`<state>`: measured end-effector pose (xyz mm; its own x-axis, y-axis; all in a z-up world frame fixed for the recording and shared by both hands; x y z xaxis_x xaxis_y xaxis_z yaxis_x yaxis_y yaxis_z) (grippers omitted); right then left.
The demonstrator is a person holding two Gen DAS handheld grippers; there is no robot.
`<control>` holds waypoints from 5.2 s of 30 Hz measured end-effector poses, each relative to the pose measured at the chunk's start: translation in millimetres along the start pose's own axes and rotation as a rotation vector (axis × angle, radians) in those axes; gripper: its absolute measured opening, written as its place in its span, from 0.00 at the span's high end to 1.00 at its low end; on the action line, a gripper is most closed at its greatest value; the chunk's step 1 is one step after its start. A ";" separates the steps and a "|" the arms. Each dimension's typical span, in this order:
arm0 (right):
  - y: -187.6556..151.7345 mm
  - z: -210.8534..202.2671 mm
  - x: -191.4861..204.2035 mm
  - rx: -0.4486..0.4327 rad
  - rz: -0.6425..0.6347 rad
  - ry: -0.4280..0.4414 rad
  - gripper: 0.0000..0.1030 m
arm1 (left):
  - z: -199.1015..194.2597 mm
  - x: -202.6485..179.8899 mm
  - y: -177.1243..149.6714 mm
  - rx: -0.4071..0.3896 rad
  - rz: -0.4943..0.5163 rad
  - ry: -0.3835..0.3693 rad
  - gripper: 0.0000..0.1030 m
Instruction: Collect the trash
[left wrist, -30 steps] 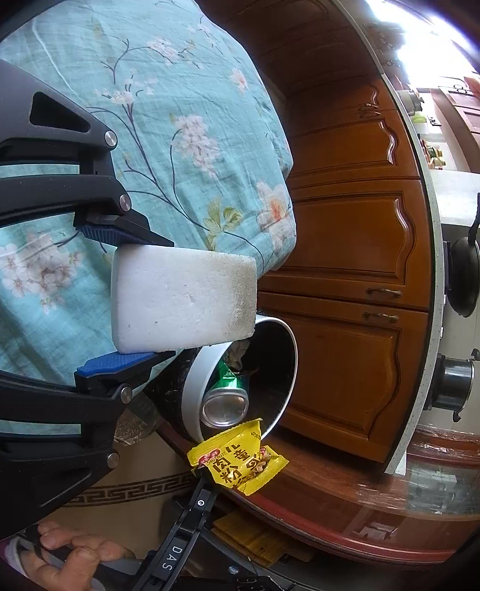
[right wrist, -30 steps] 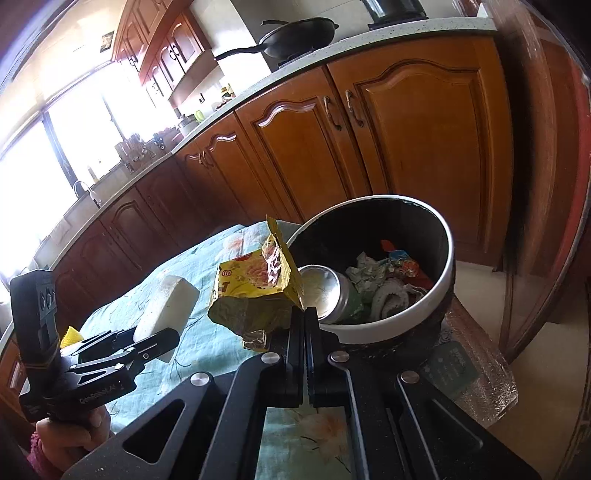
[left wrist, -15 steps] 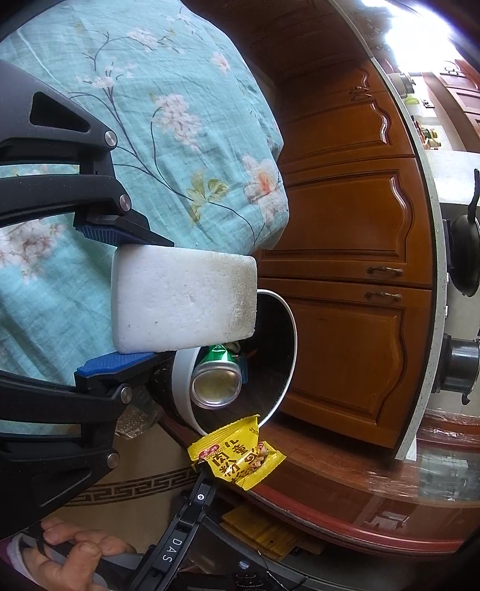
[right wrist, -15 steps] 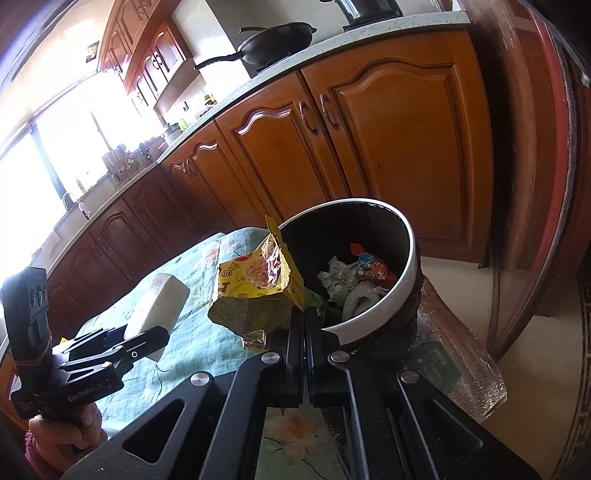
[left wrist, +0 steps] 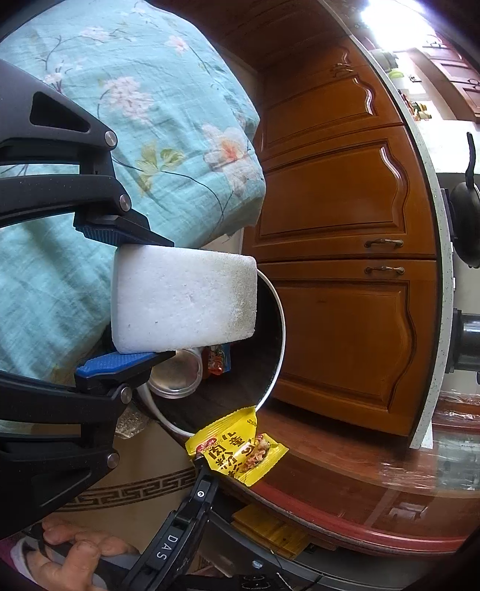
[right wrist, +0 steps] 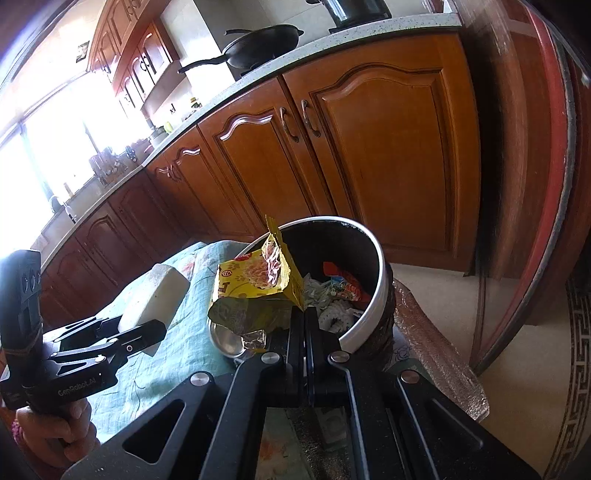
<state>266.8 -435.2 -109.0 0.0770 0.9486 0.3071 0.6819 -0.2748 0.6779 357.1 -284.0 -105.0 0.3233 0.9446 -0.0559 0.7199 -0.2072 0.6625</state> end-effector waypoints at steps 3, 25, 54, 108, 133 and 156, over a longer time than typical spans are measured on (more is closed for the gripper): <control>6.8 3.7 -3.3 0.001 -0.007 -0.012 1.00 | 11.9 -2.7 8.8 0.008 0.015 0.004 0.54; 24.8 35.8 -30.8 0.056 -0.020 -0.064 1.00 | 76.8 -27.3 40.2 0.094 0.044 -0.005 0.54; 26.1 63.8 -32.4 0.121 -0.036 -0.087 0.94 | 97.8 -47.0 47.4 0.164 0.088 -0.035 0.47; -41.2 -86.4 129.9 -0.230 -0.123 0.045 0.01 | -189.5 45.5 -141.8 -0.348 -0.299 0.125 0.05; -62.4 -77.5 139.5 -0.339 -0.258 -0.040 0.00 | -205.9 49.6 -174.0 -0.460 -0.184 0.358 0.01; -63.6 -81.0 147.3 -0.382 -0.280 -0.017 0.00 | -193.9 74.1 -177.2 -0.480 -0.161 0.335 0.01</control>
<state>175.8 -290.7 -52.8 -0.0575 0.9960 0.0690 0.3622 -0.0436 0.9311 134.4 -127.9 -81.7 -0.0339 0.9994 0.0034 0.3613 0.0090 0.9324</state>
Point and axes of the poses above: each gripper's, at about its wrist camera, not at the fingertips, and z roughly the way its jaws point, x to its left, y to its top, the point moved 10 cm from there along z, roughly the way its jaws point, and after that the axes turned 1 degree about -x, right-handed, at the moved point
